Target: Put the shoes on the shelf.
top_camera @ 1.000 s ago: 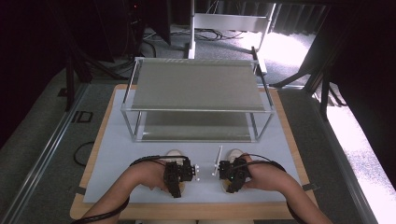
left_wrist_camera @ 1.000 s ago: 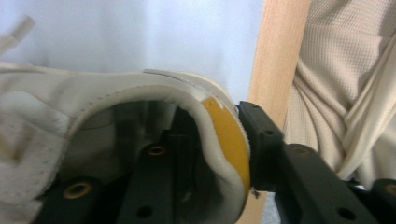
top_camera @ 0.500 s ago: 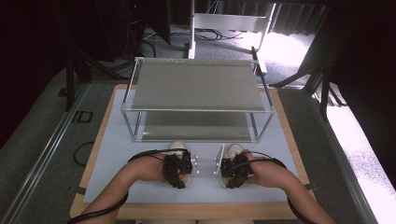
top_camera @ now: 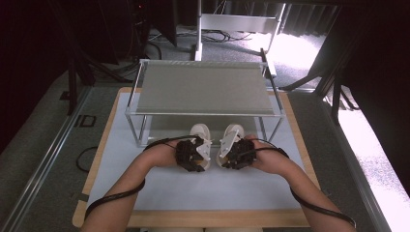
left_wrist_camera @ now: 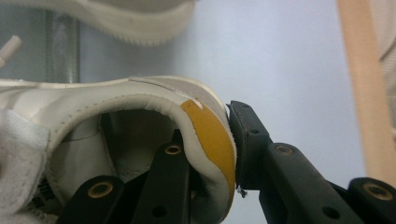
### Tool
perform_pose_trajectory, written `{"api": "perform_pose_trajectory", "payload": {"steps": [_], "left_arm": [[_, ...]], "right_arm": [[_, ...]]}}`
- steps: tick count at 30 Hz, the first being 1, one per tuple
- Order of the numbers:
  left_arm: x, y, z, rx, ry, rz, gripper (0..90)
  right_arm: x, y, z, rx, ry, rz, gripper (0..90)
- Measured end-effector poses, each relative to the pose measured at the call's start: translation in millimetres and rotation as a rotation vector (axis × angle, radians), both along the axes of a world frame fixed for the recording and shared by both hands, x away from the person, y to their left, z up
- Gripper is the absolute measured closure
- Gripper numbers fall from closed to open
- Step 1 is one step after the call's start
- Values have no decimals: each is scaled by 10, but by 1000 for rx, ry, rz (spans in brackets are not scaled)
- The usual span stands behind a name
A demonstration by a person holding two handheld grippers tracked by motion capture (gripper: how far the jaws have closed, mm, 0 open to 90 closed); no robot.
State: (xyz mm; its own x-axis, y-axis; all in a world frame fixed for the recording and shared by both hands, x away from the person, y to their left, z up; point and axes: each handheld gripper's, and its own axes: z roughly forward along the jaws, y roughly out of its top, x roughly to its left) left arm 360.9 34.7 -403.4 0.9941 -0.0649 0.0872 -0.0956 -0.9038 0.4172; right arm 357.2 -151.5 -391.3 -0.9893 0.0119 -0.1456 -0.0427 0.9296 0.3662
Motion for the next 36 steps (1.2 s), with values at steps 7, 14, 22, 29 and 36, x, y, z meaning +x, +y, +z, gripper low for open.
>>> {"api": "perform_pose_trajectory", "payload": {"steps": [7, 14, 22, 29, 36], "left_arm": [[287, -44, -125, -2, 1, 17, 777], [494, -128, -192, 25, -17, -8, 776], [498, -187, -229, -54, -26, 132, 707], [522, -245, -122, -48, -70, 324, 447], [320, -156, 38, -126, -154, 414, 438]], "right_arm": [[258, 77, -118, -14, -29, 25, 769], [501, 73, -204, -15, -8, 28, 764], [569, 52, -266, 24, -8, -38, 676], [546, -23, -130, 105, -40, -178, 557], [362, -158, -33, 221, -140, -310, 565]]}}
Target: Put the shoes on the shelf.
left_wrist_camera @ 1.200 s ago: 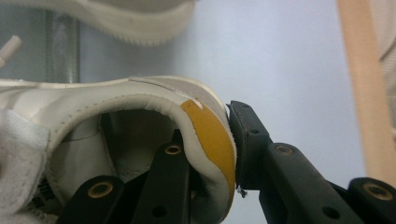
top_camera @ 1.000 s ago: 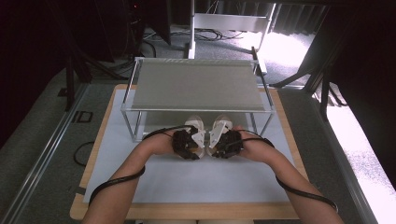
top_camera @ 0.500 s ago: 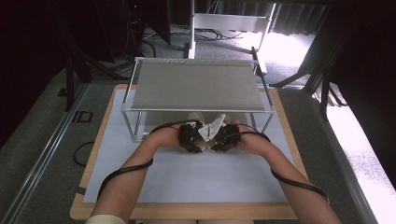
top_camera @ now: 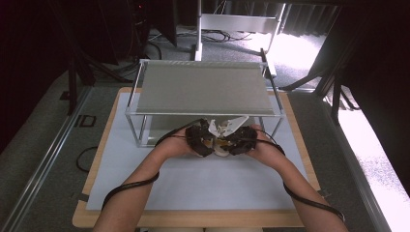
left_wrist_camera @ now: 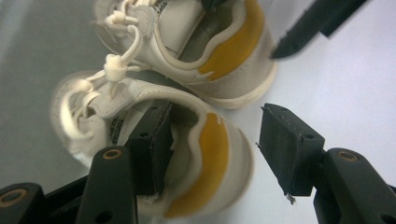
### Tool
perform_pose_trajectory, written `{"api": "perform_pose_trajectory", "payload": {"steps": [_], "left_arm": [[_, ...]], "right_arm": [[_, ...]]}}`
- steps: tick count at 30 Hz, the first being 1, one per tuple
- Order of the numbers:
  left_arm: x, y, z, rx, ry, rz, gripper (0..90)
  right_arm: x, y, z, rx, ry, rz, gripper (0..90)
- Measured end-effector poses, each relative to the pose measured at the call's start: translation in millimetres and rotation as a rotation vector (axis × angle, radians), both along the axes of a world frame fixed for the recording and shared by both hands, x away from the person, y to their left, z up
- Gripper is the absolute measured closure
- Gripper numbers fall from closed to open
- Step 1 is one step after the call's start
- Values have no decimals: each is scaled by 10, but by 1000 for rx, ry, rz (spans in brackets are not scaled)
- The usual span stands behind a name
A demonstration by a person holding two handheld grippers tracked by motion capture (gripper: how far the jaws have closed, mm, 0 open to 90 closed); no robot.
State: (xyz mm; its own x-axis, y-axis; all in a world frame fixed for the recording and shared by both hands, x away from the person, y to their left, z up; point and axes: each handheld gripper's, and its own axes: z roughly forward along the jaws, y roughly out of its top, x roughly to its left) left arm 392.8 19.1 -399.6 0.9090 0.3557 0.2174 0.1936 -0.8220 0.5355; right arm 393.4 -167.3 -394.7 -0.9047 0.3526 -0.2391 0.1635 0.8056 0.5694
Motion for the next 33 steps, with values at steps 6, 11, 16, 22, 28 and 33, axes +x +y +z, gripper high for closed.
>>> {"api": "perform_pose_trajectory", "payload": {"steps": [6, 11, 16, 22, 28, 33], "left_arm": [[-195, 106, 173, -33, -42, 46, 440], [-334, 242, 177, -13, -34, 101, 440], [-355, 392, 95, -34, -9, 160, 439], [-284, 358, -110, -37, 33, 186, 439], [-217, 235, -198, -54, 37, 192, 445], [-182, 193, -207, -47, 9, 206, 446]], "right_arm": [[-250, -46, 15, 117, -33, -94, 607], [-343, -100, -81, 154, -20, -197, 564], [-327, -179, -196, 156, 21, -298, 508], [-269, -196, -298, 185, 82, -374, 461], [-223, -106, -343, 187, 75, -412, 453], [-182, -101, -366, 205, 79, -440, 438]]}}
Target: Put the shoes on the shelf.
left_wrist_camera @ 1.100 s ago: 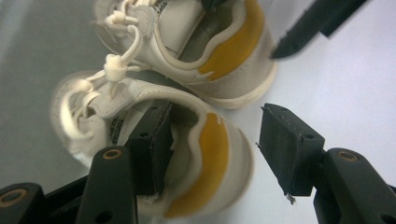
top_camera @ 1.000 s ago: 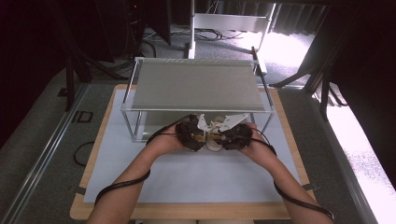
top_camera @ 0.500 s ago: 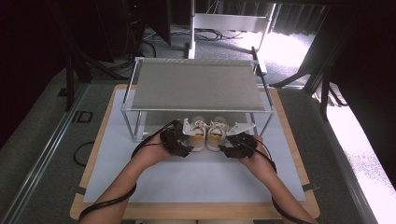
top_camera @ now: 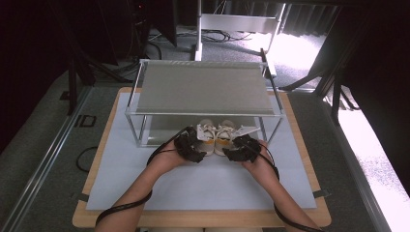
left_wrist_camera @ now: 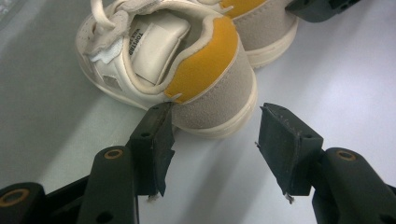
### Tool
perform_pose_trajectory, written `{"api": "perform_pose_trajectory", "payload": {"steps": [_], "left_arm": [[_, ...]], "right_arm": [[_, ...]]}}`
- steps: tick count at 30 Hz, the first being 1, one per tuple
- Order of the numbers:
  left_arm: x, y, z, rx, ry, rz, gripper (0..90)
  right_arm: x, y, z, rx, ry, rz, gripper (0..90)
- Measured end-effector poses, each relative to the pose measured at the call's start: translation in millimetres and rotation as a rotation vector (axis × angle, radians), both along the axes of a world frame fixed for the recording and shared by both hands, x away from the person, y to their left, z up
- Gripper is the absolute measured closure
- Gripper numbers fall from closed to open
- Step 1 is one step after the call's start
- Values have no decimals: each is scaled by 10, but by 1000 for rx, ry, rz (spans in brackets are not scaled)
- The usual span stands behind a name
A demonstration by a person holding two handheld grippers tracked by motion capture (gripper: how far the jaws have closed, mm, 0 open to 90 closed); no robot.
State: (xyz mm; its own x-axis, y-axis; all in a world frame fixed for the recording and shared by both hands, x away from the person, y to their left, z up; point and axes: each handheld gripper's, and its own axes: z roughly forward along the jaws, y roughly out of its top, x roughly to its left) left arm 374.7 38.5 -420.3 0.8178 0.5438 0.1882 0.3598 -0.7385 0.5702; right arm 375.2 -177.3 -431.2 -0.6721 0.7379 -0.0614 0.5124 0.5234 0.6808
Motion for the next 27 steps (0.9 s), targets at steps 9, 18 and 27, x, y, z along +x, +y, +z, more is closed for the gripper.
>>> {"api": "perform_pose_trajectory", "payload": {"steps": [9, 18, 27], "left_arm": [[83, -53, -28, -10, -19, 28, 447], [180, -161, -68, -14, -58, 46, 488], [312, -264, -107, -29, -53, 90, 486]], "right_arm": [[68, -26, 0, -5, -4, -4, 439], [179, -78, -13, -36, -38, -47, 445], [333, -140, -51, -34, -40, -92, 445]]}}
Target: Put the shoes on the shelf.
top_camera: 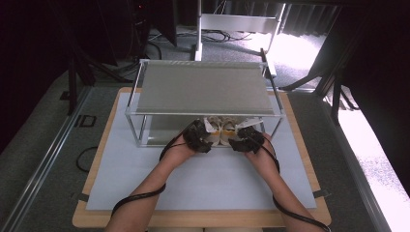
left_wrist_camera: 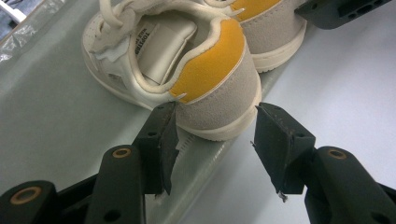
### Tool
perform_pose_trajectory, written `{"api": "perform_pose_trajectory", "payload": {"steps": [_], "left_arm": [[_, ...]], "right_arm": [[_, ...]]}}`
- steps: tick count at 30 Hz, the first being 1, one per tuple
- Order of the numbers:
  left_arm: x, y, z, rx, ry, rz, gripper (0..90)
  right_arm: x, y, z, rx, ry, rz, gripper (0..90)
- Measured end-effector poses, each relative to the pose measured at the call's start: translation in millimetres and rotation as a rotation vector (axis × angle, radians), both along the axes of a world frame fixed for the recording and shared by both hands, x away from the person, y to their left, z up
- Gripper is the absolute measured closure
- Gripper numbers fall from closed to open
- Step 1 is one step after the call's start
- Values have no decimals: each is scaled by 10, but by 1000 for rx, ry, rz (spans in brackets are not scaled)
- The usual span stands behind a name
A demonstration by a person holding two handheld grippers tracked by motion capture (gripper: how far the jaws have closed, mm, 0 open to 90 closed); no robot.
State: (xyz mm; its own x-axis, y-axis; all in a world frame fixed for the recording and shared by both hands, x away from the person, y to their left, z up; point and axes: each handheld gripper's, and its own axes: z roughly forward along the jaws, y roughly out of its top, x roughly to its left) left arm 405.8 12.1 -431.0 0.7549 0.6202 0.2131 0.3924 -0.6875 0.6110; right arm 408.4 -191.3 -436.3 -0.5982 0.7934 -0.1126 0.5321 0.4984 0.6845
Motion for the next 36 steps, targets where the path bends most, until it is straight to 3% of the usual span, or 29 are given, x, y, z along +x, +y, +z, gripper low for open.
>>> {"api": "perform_pose_trajectory", "payload": {"steps": [3, 4, 5, 7, 12, 16, 19, 21, 22, 24, 26, 29, 36], "left_arm": [[42, -33, -21, 12, -3, 10, 486], [57, -52, -38, 12, -1, 6, 470], [64, -63, -44, 15, -7, 10, 461], [75, -71, -44, 19, -11, 14, 461], [56, -30, -53, -19, 7, 25, 419], [-35, 31, -22, -59, 13, 24, 351], [-79, 56, 7, -85, 22, 16, 255], [-124, 74, 34, -109, 17, 12, 212], [-164, 86, 52, -137, 31, 8, 148], [-222, 99, 58, -149, 26, -5, 145], [-287, 109, 56, -143, 10, -17, 145], [-353, 134, 50, -151, 4, -25, 144], [-546, 288, 19, -178, -4, -27, 144]], "right_arm": [[41, -4, -24, -7, 0, -14, 445], [35, 7, -26, -2, 19, -36, 445], [70, -7, -39, -9, -11, -18, 445], [89, -14, -52, 2, -4, -25, 444], [69, -41, -67, 25, 6, -39, 423], [-27, -129, -67, 68, -42, -23, 366], [-79, -151, -62, 85, -31, -31, 307], [-145, -171, -60, 94, -47, -4, 287], [-210, -184, -55, 116, -54, 7, 207], [-254, -193, -56, 134, -42, 21, 136], [-312, -193, -60, 142, -41, 41, 135], [-419, -180, -85, 100, -89, 47, 123], [-603, -234, -188, 129, -86, 53, 121]]}}
